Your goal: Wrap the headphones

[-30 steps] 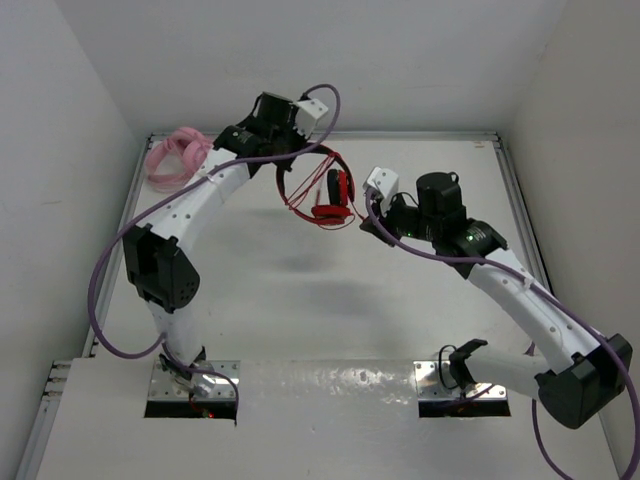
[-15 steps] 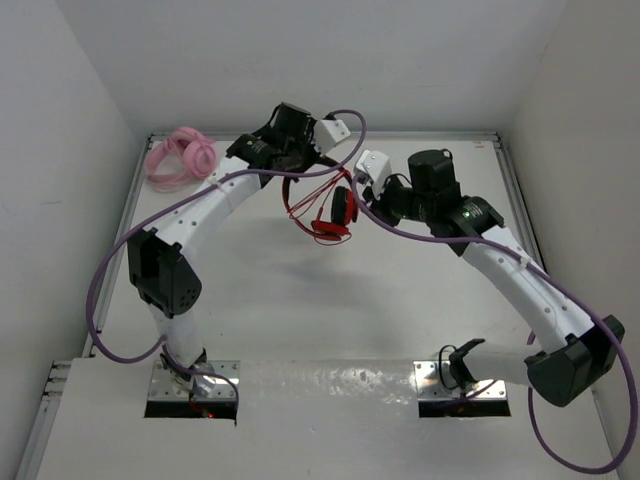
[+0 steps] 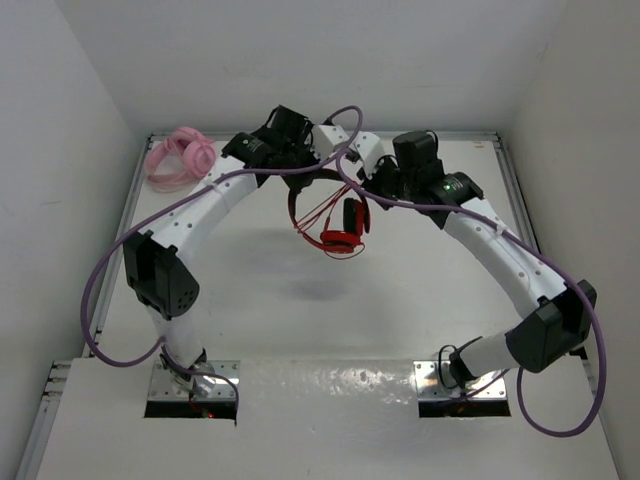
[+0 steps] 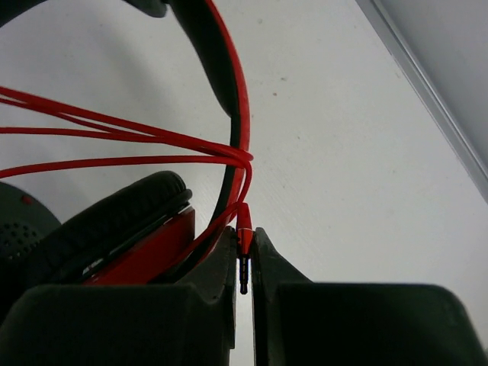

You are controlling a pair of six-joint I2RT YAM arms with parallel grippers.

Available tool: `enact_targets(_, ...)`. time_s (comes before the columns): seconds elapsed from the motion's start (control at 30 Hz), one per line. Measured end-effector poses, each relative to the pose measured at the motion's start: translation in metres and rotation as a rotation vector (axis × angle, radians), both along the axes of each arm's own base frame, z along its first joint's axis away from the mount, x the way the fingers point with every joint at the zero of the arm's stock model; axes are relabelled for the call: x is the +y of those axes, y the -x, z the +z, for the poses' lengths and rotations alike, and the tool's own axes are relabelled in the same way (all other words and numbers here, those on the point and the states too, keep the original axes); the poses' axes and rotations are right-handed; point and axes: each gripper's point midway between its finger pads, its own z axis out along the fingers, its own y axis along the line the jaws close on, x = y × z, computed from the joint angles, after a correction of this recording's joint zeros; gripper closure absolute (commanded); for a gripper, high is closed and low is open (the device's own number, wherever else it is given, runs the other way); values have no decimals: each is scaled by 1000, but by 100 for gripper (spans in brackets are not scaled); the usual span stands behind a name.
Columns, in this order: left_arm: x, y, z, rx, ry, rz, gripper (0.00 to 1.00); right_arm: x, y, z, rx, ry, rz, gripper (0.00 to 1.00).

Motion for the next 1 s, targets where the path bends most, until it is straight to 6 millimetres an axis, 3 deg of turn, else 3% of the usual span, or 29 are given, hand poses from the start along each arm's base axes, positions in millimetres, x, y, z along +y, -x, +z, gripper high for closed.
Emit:
enact_targets(0.2, -4, 10, -2, 109, 104, 47, 100, -9, -4, -3, 19, -7, -45, 98)
enact_targets(0.33, -11, 19, -1, 183, 175, 66, 100, -11, -6, -8, 21, -13, -64, 76)
enact_targets(0.57, -25, 40, 0, 305, 263, 40, 100, -28, 2, -29, 33, 10, -118, 62)
enact_targets(0.83, -14, 31, 1, 341, 307, 94, 100, -46, 16, -17, -26, -8, -162, 63)
enact_targets(1.0, 1, 19, 0, 329, 308, 141, 100, -61, 15, -26, -15, 10, -221, 62)
